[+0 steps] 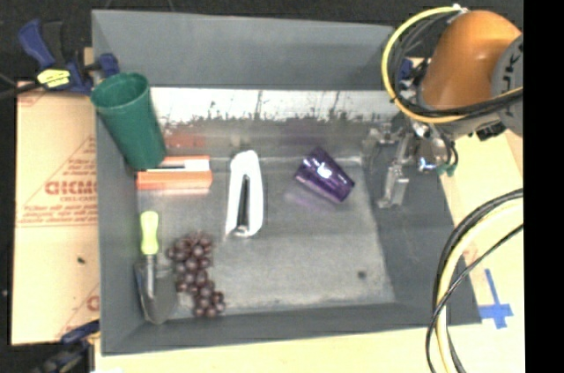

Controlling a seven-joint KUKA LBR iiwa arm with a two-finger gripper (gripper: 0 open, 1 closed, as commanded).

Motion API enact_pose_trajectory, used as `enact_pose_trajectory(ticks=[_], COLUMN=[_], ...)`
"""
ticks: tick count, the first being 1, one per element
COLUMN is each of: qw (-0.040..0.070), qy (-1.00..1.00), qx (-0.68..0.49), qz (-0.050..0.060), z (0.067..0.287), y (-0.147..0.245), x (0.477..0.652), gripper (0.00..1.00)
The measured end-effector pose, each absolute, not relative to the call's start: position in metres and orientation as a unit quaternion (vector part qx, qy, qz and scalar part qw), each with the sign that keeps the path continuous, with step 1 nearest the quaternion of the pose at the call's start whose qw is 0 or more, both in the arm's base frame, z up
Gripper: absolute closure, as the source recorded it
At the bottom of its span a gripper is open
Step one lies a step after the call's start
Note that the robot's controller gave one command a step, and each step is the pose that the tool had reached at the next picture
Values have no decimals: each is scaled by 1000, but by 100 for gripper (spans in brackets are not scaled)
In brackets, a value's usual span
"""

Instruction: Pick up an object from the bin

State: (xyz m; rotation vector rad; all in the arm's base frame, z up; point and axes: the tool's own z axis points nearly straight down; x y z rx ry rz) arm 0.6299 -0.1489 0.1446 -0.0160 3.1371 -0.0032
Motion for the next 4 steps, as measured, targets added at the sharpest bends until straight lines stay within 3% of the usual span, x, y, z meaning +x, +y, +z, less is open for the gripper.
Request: enact_pose_trajectory(ticks=[1, 2, 3, 4], qw=[2, 4, 7, 7], qy=[1000, 1000, 998, 996], qx=[-5, 5, 61, 86], qz=[-1, 0, -2, 0], z=[145, 98, 92, 73], y=[-149, -106, -91, -93], x=[630, 632, 618, 642], gripper=[0, 0, 0, 0])
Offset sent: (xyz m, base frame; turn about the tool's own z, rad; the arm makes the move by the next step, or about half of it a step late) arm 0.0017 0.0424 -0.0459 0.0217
